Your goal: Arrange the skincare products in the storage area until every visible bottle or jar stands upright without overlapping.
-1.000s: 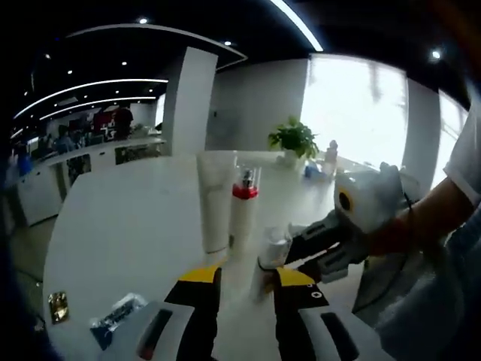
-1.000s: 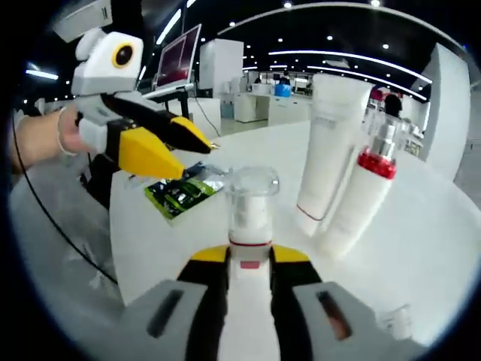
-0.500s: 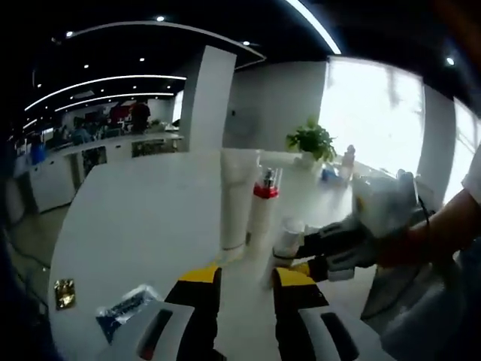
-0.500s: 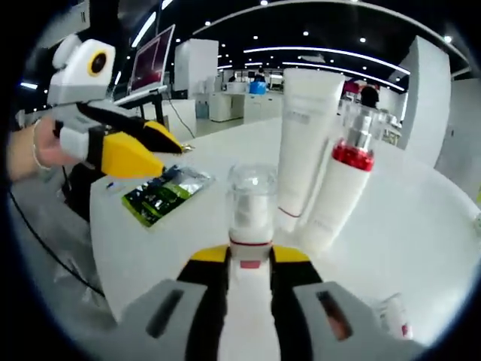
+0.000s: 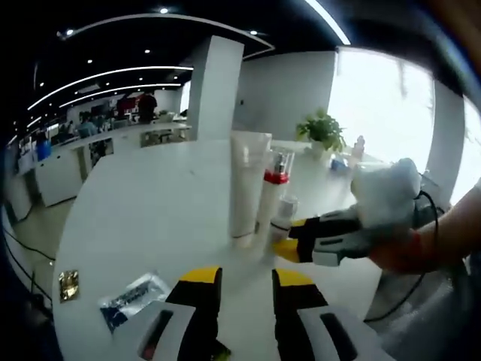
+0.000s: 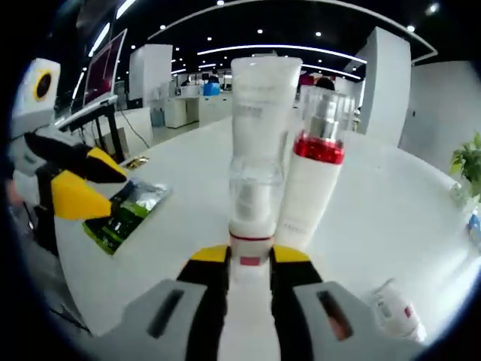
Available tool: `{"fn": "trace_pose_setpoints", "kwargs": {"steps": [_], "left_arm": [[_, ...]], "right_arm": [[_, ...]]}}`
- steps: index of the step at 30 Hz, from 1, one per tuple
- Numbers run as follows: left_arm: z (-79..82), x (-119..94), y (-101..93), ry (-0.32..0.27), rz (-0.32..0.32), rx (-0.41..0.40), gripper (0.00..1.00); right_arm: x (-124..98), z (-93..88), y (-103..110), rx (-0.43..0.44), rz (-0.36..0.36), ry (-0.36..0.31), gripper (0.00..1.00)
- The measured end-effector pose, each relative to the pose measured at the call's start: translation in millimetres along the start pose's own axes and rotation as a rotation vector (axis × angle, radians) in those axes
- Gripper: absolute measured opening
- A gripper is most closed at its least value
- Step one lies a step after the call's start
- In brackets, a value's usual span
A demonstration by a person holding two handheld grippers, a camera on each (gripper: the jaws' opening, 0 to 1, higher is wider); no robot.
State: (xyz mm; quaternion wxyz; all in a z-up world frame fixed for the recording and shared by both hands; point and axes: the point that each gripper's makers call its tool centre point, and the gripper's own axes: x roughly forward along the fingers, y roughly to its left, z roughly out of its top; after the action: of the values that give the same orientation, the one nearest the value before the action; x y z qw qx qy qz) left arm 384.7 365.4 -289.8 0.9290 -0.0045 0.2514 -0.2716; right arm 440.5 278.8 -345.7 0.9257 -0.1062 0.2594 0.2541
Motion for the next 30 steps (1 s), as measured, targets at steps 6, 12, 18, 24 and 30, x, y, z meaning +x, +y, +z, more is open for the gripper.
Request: {"fn": "trace_pose_setpoints", "kwargs": {"steps": [6, 12, 18, 24, 30], "left_arm": [[-1.2, 0, -0.4, 0.009, 0.0, 0.012, 0.28], [-1.7, 0, -0.3, 0.014, 0.002, 0.031, 0.28], [-0.3, 1, -0.5, 0.013, -0.001, 0.025, 0.27], [-3.5, 2, -1.0, 0.027, -0.003, 0.029, 0.27], [-8.3, 2, -0.4, 0.048, -0.003, 0.031, 0.26]], "right_arm": [[7, 3.4, -1, 0.056, -0.026, 0.002, 0.21], [7, -10.1, 3, 0.019, -0.014, 0.052, 0.22], [6, -14.6, 8, -0.02, -0.001, 0.078, 0.21], [11, -16.0, 11, 0.006, -0.008, 0.074, 0.2], [15, -18.1, 10, 0.039, -0.013, 0.082, 0.2]]}}
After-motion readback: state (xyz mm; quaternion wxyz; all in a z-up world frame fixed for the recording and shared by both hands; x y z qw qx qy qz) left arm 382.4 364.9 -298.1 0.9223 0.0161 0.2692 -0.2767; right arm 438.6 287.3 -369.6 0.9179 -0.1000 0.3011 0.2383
